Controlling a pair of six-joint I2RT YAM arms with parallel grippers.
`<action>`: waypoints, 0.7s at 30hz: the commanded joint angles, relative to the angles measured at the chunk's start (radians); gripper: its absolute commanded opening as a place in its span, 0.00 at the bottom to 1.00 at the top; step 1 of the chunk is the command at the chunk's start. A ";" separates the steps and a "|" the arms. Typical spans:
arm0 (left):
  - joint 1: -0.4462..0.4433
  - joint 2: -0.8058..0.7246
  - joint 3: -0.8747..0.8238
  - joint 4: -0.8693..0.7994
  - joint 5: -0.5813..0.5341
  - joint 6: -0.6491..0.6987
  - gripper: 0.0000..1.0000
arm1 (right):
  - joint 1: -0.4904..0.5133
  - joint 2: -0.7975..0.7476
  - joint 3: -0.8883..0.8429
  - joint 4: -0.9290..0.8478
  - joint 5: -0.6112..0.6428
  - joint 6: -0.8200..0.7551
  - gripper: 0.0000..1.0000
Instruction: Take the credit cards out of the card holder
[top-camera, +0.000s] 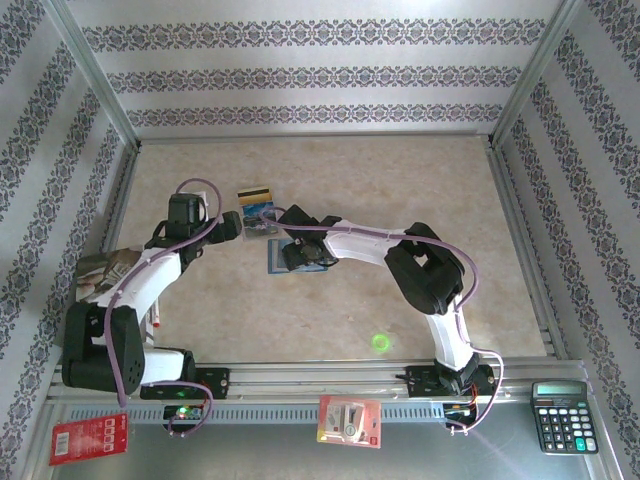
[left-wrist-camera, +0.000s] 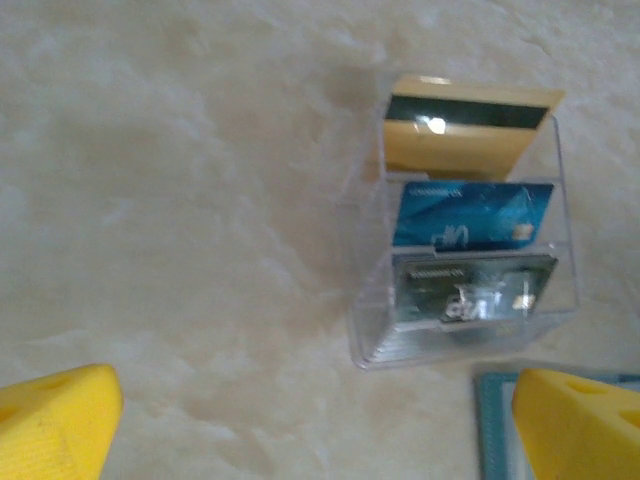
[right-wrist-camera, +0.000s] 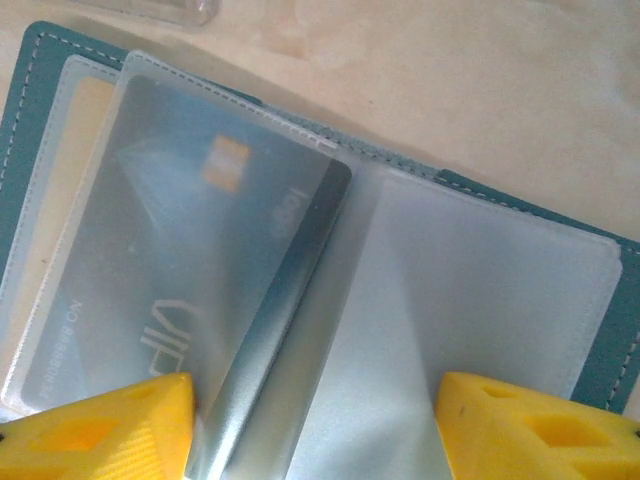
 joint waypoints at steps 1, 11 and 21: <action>-0.033 0.023 0.055 -0.109 0.097 -0.064 1.00 | -0.027 0.033 -0.069 -0.071 -0.032 0.014 0.65; -0.146 0.174 0.082 -0.111 0.315 -0.249 0.81 | -0.033 0.034 -0.073 -0.053 -0.043 0.024 0.58; -0.244 0.318 0.151 -0.053 0.374 -0.360 0.50 | -0.035 0.033 -0.087 -0.041 -0.037 0.034 0.56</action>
